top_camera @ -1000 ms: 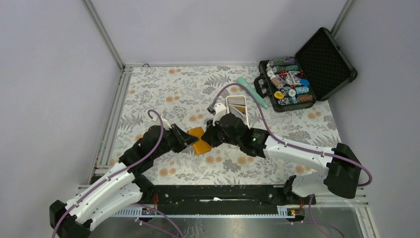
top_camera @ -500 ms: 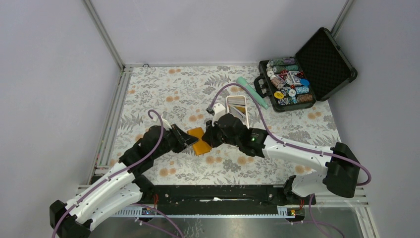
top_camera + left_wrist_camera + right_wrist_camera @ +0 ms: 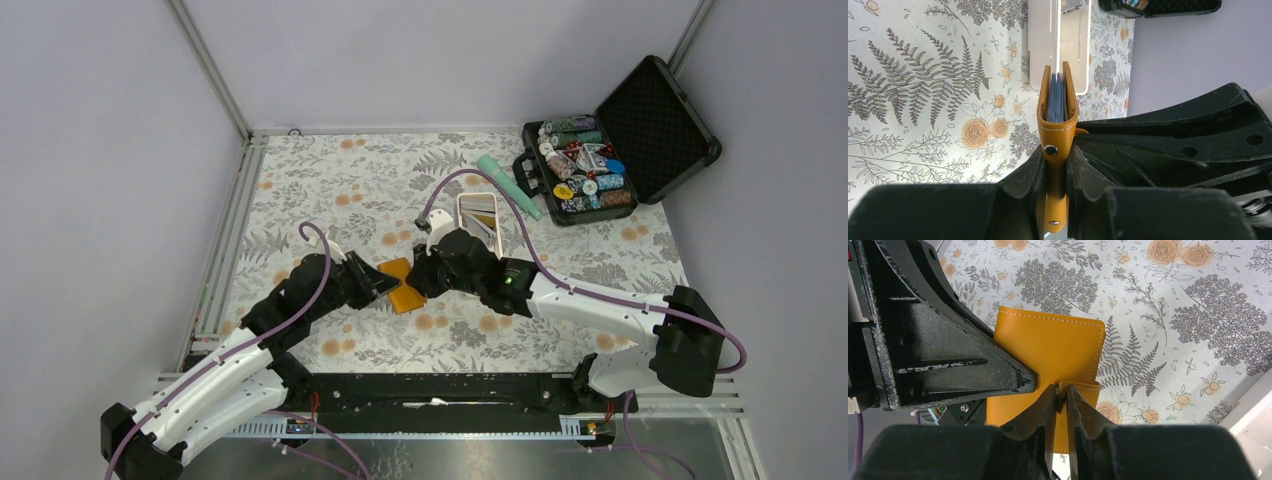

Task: Put the credit cards into the card holder
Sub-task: Close the card holder at the center of the board.

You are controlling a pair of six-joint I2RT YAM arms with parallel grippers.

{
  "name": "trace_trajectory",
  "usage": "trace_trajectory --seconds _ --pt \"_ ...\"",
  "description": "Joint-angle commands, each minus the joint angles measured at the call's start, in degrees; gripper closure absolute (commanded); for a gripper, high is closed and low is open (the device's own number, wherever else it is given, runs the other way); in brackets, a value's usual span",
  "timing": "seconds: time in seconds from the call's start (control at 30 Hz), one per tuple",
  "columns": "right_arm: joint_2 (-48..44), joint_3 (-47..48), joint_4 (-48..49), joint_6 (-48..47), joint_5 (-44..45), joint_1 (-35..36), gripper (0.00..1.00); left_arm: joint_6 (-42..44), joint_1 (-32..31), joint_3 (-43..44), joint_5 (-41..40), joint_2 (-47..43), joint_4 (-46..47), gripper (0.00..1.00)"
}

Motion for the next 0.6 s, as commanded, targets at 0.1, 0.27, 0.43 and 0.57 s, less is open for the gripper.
trace_trajectory --seconds 0.1,0.27,0.43,0.57 --pt "0.6 2.0 2.9 0.8 -2.4 0.7 0.74 -1.3 -0.3 0.8 0.9 -1.2 6.1 1.0" --pt "0.5 2.0 3.0 0.8 -2.7 0.7 0.69 -1.4 -0.3 0.7 0.8 -1.5 6.0 1.0" --pt "0.1 1.7 3.1 1.0 -2.7 0.7 0.67 -1.4 -0.3 0.4 0.7 -1.8 6.0 1.0" --pt "-0.6 1.5 3.0 1.1 -2.2 0.7 0.65 -1.6 -0.3 0.2 0.6 -2.1 5.9 1.0"
